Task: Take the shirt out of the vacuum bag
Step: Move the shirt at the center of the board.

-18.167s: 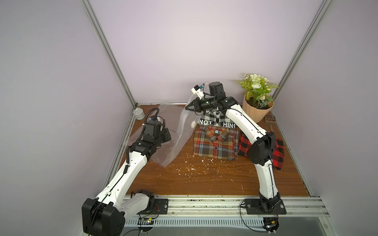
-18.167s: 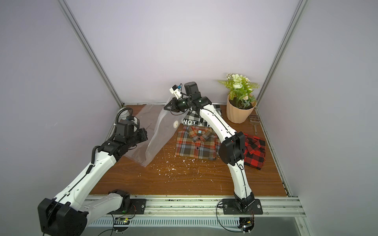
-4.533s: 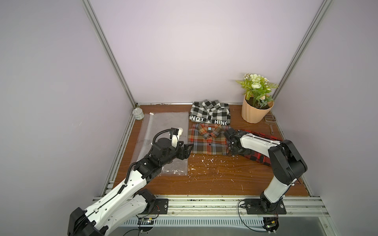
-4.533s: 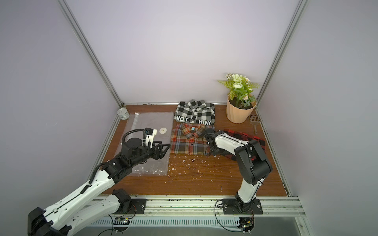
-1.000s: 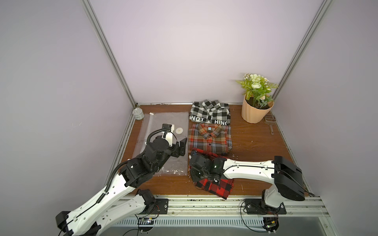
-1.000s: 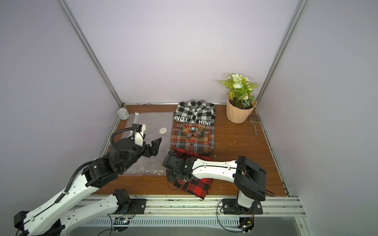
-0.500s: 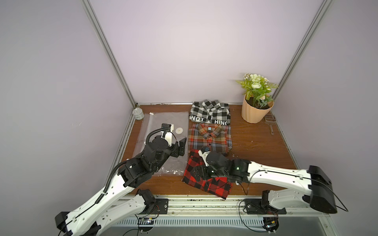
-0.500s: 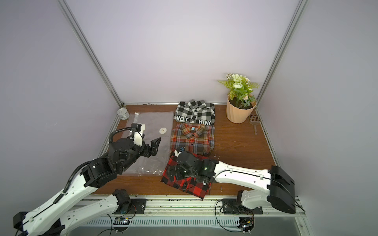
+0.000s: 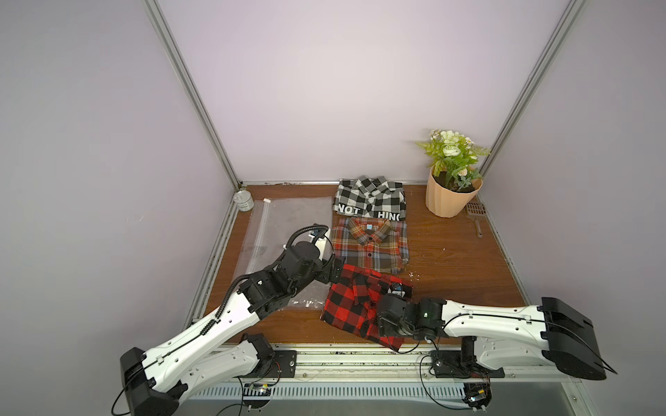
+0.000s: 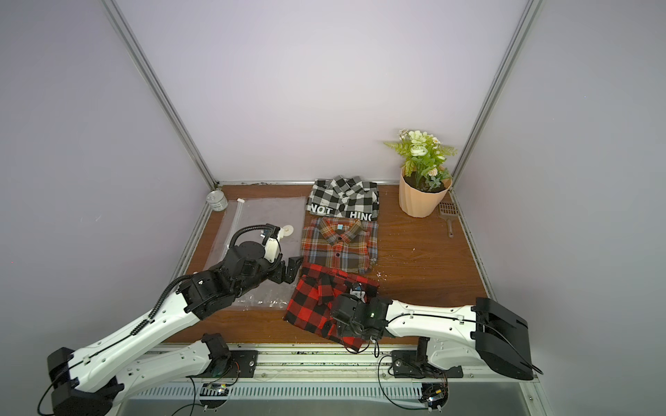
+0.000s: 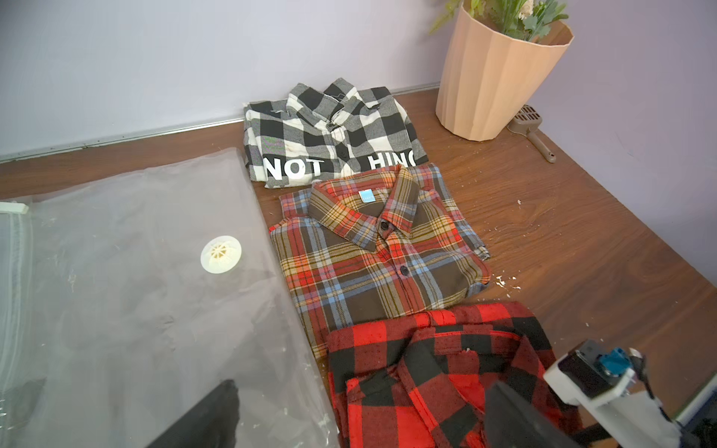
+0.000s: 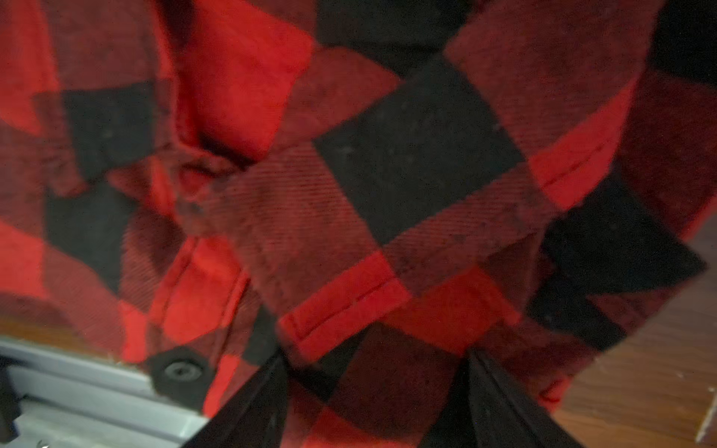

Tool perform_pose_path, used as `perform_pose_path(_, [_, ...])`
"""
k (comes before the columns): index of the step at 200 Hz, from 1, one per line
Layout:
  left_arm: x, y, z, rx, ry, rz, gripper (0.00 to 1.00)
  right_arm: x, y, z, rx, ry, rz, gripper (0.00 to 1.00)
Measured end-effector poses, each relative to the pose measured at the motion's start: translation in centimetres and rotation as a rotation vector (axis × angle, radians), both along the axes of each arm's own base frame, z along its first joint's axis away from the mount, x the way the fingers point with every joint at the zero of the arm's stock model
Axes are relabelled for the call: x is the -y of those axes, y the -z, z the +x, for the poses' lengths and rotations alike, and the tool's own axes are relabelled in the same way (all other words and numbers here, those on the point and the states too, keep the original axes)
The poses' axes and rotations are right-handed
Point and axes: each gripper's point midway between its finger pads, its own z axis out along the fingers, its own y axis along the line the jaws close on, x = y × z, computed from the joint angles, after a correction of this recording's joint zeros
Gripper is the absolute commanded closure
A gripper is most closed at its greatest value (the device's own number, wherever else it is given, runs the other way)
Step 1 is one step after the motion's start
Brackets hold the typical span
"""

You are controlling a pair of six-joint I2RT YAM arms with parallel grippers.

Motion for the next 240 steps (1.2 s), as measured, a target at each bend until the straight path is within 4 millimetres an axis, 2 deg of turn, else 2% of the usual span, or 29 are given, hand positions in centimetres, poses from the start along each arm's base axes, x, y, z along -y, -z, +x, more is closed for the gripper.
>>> perform_pose_path(53, [0.8,0.2,0.4,0.002,0.019,-0.004,0.00,0.8,0.4,2.3,0.008,0.066,-0.021,0.20])
perform_pose_path(108, [1.0,0.0,0.5,0.012,0.023,-0.004,0.00,2.8,0.4,4.8,0.028,0.096,-0.065,0.18])
perform_pose_path(140, [1.0,-0.1,0.6,0.017,0.022,-0.009,0.00,3.5,0.5,5.2,0.037,0.056,-0.133,0.15])
perform_pose_path(184, [1.0,-0.1,0.6,0.018,0.021,-0.010,0.00,3.4,0.0,5.8,0.062,-0.015,-0.185,0.10])
perform_pose_path(218, [1.0,0.2,0.6,0.015,0.020,-0.007,0.00,2.8,-1.4,6.4,0.093,-0.049,-0.183,0.02])
perform_pose_path(240, [1.0,0.8,0.8,0.006,0.014,0.009,0.00,3.0,-4.1,7.1,0.147,-0.012,-0.096,0.01])
